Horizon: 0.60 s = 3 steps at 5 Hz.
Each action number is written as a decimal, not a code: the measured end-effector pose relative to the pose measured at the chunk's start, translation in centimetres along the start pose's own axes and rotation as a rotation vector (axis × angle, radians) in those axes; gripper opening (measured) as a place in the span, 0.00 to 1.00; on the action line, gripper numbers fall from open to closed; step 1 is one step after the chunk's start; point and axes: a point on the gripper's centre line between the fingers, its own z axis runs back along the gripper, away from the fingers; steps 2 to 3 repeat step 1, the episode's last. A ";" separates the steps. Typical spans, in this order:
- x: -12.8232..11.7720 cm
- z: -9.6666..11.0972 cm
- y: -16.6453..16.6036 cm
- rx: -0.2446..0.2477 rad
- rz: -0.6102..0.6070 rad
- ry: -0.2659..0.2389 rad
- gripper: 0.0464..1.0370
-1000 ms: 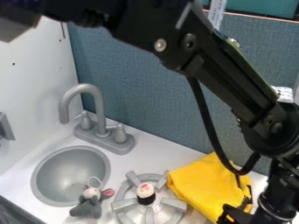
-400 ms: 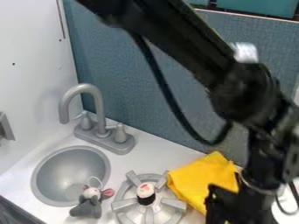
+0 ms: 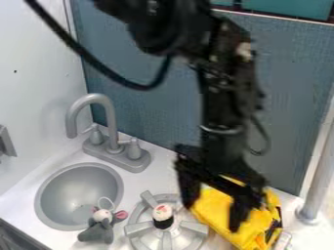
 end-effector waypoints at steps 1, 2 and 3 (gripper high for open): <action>-1.1 -0.4 4.6 0.116 0.072 -0.009 0.97; -1.1 -0.4 4.6 0.116 0.072 -0.009 0.97; -1.1 -0.4 4.6 0.116 0.072 -0.009 0.97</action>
